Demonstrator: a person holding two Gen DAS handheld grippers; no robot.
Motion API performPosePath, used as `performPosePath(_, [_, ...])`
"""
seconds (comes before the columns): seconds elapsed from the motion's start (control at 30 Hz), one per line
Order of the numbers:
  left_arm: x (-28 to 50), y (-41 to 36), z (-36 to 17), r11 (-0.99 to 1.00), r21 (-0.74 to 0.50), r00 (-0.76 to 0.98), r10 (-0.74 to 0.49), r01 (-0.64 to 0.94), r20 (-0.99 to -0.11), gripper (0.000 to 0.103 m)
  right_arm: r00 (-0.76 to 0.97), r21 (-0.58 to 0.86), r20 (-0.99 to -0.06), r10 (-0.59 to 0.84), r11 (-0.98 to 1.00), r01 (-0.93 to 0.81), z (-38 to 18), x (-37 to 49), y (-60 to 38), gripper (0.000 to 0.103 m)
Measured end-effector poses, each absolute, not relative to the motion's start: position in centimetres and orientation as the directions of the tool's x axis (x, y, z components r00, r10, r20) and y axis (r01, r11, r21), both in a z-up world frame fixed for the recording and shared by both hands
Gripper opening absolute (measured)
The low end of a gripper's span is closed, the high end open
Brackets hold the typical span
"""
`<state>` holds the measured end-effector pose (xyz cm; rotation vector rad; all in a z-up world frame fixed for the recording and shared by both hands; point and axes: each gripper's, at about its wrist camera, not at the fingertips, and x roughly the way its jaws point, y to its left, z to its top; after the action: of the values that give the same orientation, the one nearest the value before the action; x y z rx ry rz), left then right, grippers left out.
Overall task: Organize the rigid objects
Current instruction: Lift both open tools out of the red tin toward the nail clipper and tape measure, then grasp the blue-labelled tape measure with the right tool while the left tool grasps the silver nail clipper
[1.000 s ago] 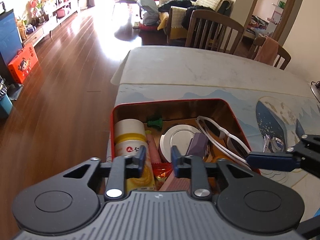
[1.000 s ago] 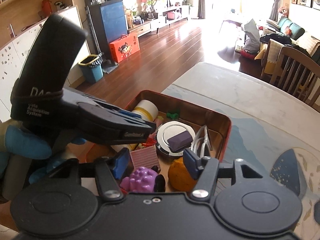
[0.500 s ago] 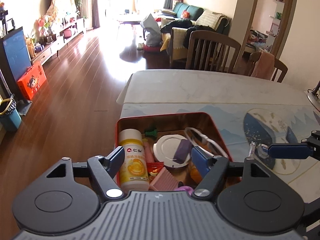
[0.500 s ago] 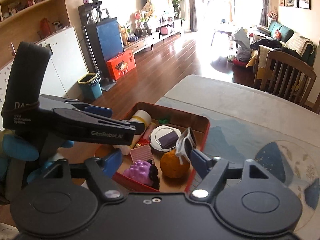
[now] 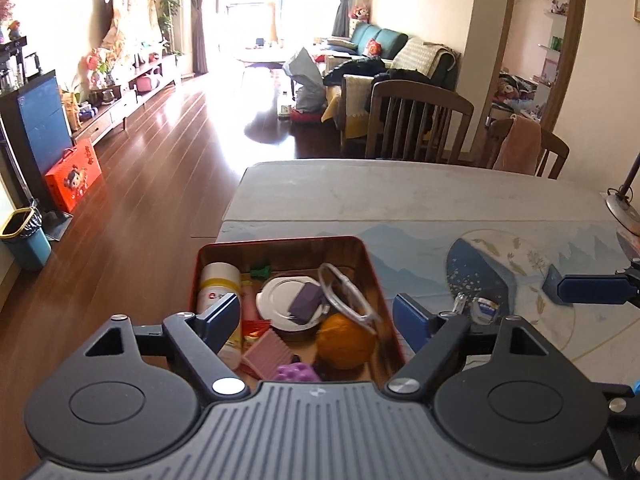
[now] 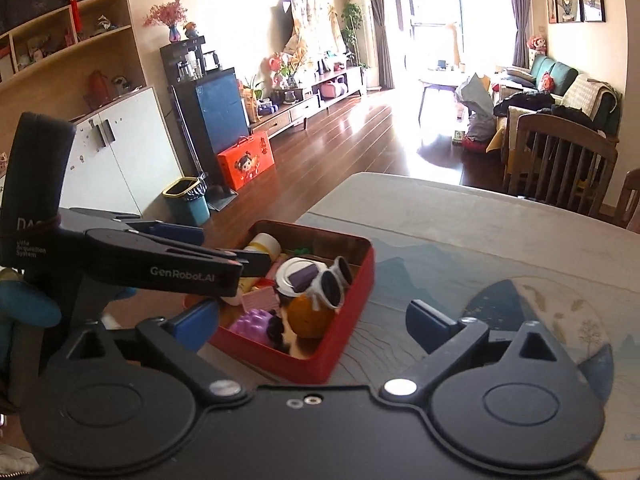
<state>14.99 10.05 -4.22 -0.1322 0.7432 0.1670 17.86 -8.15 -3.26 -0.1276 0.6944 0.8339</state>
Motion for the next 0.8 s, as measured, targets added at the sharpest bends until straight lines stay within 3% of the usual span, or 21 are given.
performPosePath(0.2, [15.1, 7.0, -4.1, 0.973, -0.059, 0.727, 0.126, -0.223, -0.675, 0.084, 0.464, 0.167, -0.606, 0.647, 0.673, -0.721, -3.4, 18.6, -11.5, 0.101])
performPosePath(0.5, [16.0, 2.0, -4.4, 0.971, -0.058, 0.745, 0.141, -0.234, -0.652, 0.102, 0.45, 0.164, -0.615, 0.647, 0.664, -0.73, -4.1, 20.0, -15.9, 0.101])
performPosePath(0.8, [17.8, -1.7, -5.9, 0.971, -0.078, 0.731, 0.115, -0.225, -0.673, 0.102, 0.449, 0.15, -0.64, 0.623, 0.675, -0.723, -5.9, 21.9, -19.6, 0.101])
